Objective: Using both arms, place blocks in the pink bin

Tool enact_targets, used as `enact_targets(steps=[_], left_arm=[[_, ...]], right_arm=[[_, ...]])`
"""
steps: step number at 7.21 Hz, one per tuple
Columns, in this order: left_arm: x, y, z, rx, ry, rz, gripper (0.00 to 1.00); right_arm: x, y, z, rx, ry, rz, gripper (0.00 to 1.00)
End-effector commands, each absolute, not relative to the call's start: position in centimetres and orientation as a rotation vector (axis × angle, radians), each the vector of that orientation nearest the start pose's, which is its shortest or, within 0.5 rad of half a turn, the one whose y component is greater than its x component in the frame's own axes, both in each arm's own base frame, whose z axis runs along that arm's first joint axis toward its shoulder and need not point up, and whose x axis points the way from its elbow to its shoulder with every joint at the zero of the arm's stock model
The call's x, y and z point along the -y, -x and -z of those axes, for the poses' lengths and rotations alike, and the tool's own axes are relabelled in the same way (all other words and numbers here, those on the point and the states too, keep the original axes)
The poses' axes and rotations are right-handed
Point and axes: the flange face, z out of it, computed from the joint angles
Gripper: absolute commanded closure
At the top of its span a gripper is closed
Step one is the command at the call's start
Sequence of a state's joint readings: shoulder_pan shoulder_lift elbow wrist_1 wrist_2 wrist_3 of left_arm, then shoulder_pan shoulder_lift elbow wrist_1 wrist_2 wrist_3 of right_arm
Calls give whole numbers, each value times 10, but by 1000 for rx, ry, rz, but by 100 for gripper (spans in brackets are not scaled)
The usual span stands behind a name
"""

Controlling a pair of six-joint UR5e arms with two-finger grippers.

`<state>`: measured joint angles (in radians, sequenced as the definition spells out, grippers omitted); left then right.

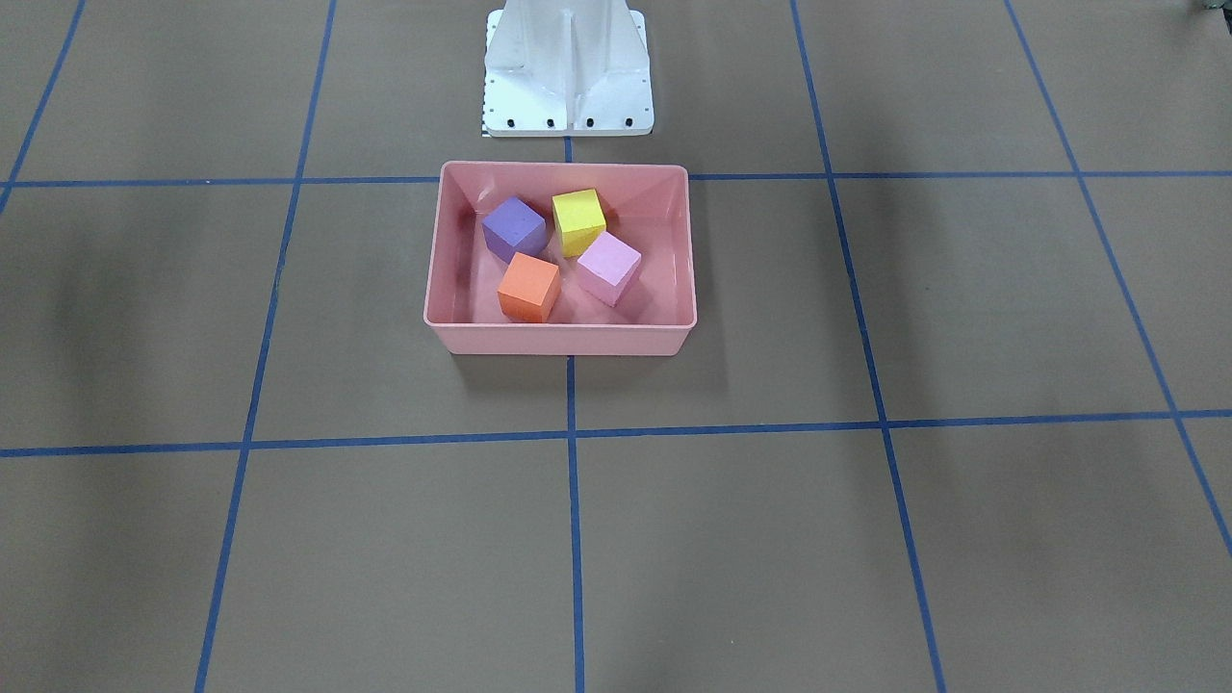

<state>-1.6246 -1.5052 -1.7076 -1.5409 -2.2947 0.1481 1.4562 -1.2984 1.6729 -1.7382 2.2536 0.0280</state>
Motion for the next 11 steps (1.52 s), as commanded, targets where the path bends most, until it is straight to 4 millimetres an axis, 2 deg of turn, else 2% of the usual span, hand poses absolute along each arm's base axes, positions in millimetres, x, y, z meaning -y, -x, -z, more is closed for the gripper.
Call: enact_targets(steps=[1,2,3,4,5,8,10,11], left_arm=[[463,92,-627,-713,-143,-120,0],[461,91,-628,-713,-142,-120,0],[461,91,-628,-715,-140,-121,0],[461,91,-627,-713,-147,-124,0],[461,91,-626,-713,-147,-124,0],[461,91,-627,-713,-146,-123,0],[460,91,-628,-713,-144,-122,0],[460,91,-629,-713,-143,-122,0]], right_arm=[[550,-59,-580,720,-118,132,0],[510,-76,-626,713,-55,81,0],[473,-89,-662,715,5,23,0],[451,-116,-670,721,-2,-36,0],[452,-130,-653,709,-42,-51,0],[463,-131,-630,713,-67,-87,0],[464,-124,-628,716,-54,-109,0],[457,-124,-637,709,-48,-100,0]])
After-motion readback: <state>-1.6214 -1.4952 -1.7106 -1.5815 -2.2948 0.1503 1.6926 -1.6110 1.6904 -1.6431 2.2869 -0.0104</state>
